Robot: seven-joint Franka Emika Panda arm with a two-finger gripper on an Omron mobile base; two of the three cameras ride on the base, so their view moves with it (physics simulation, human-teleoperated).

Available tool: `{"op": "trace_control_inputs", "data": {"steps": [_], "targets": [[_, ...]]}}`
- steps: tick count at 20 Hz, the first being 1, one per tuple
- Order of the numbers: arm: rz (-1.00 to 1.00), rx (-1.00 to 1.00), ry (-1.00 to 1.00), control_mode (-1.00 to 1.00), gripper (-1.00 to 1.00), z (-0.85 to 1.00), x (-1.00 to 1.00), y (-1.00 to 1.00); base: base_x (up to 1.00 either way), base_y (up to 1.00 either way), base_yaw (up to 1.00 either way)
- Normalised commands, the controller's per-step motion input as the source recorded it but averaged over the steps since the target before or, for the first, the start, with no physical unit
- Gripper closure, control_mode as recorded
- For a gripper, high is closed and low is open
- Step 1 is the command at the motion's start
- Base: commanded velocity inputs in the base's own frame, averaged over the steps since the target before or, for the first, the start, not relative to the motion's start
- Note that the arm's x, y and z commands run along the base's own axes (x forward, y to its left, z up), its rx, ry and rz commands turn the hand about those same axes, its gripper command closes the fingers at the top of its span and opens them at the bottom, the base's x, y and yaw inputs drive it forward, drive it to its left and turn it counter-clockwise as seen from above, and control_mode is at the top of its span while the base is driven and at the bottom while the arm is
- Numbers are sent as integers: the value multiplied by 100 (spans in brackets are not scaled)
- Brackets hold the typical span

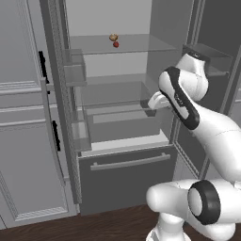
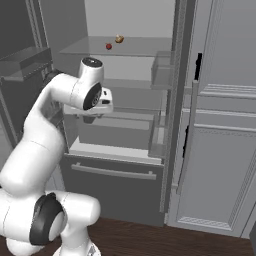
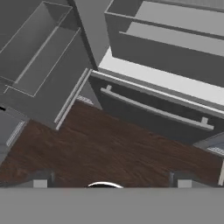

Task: Take the strawberry from the fridge and place it on top of the pancake, located on the dining counter.

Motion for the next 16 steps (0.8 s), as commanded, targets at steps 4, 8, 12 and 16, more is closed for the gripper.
{"op": "trace_control_inputs", "data": {"steps": [4, 8, 12, 16], "targets": [[4, -26, 4, -100, -100, 33, -34, 0, 0, 0, 0], [-32, -13, 15, -100, -100, -7, -14, -1, 0, 0, 0], [-44, 0, 2, -100, -100, -29, -25, -11, 0, 0, 0], [-23, 1, -15, -100, -100, -24, -44, -17, 0, 0, 0]]}}
